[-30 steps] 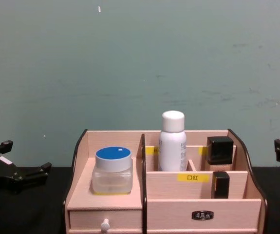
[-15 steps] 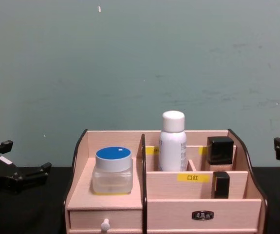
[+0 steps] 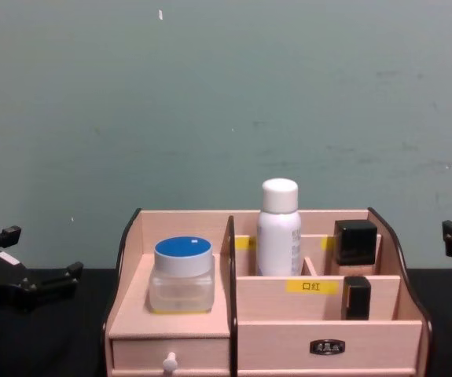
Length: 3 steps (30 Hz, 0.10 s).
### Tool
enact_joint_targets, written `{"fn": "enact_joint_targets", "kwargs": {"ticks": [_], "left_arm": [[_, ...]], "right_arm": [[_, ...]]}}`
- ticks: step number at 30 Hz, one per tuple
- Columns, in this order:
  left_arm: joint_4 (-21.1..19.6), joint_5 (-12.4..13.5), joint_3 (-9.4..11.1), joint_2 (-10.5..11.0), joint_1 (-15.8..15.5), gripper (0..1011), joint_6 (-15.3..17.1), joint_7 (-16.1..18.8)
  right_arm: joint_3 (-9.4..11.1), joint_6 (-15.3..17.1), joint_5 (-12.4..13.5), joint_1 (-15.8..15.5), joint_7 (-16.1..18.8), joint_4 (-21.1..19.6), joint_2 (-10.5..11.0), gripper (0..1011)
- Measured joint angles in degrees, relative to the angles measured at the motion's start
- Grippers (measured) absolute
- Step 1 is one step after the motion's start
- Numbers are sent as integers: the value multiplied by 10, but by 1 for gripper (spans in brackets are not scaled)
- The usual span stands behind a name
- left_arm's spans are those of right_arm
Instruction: Pick up the facial cleanser and watermelon frost from the table and place them into the tiered storage box.
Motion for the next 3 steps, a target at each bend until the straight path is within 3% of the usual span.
{"fn": "enact_joint_targets", "kwargs": {"ticks": [3], "left_arm": [[0,0,0,0,0,1001,0,0]], "right_arm": [[0,0,0,0,0,0,0,1003]]}}
